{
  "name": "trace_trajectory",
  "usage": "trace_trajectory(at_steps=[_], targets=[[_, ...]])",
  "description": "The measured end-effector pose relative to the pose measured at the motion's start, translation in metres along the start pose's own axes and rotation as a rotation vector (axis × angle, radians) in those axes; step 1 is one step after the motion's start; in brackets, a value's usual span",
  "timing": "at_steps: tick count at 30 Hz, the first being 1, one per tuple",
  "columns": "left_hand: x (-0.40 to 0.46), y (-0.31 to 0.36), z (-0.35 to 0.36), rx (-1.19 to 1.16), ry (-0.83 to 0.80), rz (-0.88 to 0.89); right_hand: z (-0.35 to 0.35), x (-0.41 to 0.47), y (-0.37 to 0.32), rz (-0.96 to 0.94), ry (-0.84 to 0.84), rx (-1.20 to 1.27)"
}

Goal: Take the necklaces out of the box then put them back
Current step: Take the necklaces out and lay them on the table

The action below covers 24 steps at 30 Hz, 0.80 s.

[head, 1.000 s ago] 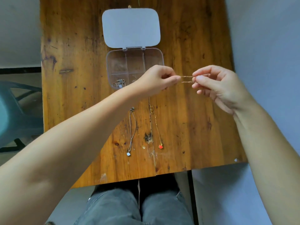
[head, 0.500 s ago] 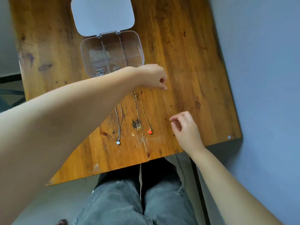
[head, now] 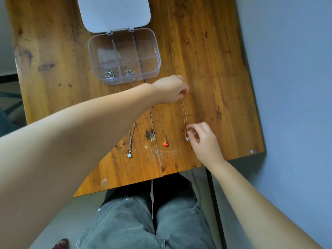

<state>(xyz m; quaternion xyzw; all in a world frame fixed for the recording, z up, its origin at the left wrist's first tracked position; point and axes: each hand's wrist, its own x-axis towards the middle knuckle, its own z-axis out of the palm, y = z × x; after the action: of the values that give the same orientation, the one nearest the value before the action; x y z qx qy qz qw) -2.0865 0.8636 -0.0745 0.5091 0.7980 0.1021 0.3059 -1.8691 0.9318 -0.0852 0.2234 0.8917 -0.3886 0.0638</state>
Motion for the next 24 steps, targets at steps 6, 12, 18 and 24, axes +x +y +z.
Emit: trace_trajectory(at_steps=[6,12,18,24], targets=[[-0.067,-0.025,-0.015,-0.062,0.441,-0.089,-0.024,0.072,-0.069,-0.097,0.169,-0.007],[-0.145,-0.093,0.0,-0.125,0.691,-0.548,0.019,0.15,-0.162,-0.318,-0.081,-0.124],[-0.155,-0.119,0.009,-0.266,0.637,-0.509,0.076,0.191,-0.205,-0.393,-0.46,-0.552],[-0.153,-0.122,0.011,-0.305,0.726,-0.466,0.08,0.196,-0.211,-0.393,-0.589,-0.701]])
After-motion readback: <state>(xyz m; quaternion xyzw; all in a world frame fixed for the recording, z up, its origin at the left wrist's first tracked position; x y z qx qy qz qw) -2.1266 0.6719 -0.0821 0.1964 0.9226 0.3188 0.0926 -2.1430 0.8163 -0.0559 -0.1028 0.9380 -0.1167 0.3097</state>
